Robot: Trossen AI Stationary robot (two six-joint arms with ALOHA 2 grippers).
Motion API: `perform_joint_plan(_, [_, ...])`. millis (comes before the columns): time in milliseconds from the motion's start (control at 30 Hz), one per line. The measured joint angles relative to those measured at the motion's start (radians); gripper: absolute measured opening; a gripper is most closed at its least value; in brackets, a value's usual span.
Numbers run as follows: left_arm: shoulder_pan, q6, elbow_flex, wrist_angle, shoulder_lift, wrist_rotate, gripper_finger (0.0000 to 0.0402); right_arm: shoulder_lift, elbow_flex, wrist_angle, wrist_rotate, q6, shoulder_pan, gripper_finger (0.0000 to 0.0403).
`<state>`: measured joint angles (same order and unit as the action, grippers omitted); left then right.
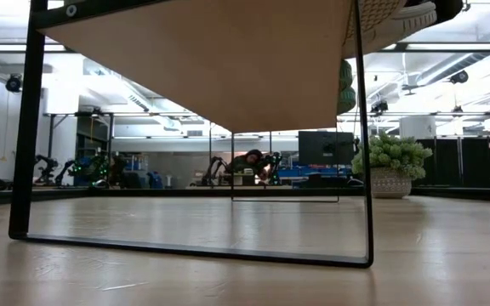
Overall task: Pick and place slides into the shelf
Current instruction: Adjust the top gray slide on the shelf
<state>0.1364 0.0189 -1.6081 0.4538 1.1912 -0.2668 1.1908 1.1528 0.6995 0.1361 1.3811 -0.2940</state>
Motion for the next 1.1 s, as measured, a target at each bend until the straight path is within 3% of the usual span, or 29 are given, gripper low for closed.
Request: perform_joint_plan(1100, [0.001, 0.0, 0.0, 0.003, 0.0, 0.0, 0.0311, 0.073, -0.001, -0.031, -0.005, 0.006, -0.003, 0.0175])
